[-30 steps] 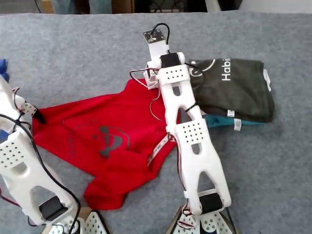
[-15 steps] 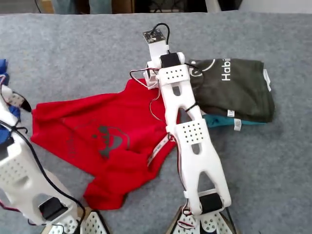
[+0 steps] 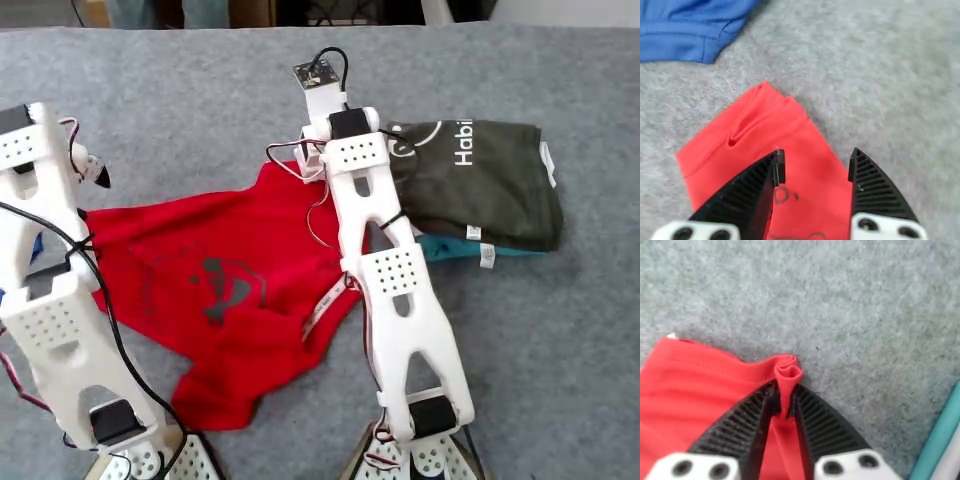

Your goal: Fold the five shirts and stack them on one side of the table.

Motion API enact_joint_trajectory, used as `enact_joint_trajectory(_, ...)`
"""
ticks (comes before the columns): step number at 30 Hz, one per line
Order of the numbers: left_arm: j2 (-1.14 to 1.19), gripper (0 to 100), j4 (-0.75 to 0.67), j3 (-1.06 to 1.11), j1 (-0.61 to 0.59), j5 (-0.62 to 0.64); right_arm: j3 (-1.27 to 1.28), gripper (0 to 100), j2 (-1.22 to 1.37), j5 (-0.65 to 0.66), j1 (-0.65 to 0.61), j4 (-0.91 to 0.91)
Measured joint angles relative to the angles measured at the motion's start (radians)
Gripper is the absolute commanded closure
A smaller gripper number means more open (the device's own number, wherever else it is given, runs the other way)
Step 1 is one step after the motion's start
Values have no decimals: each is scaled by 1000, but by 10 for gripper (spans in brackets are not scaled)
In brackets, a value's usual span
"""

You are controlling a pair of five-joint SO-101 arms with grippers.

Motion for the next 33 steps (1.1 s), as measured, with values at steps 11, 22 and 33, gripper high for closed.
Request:
enact_joint_trajectory(11, 189, 777, 0, -138, -40, 64, 0, 983, 0, 0, 0, 0)
enact_joint_trajectory(22, 296, 859, 2, -198, -58, 64, 0, 983, 0, 0, 0, 0)
enact_joint_trajectory(33, 299, 971, 2, -226, -61, 3, 0, 983, 0, 0, 0, 0)
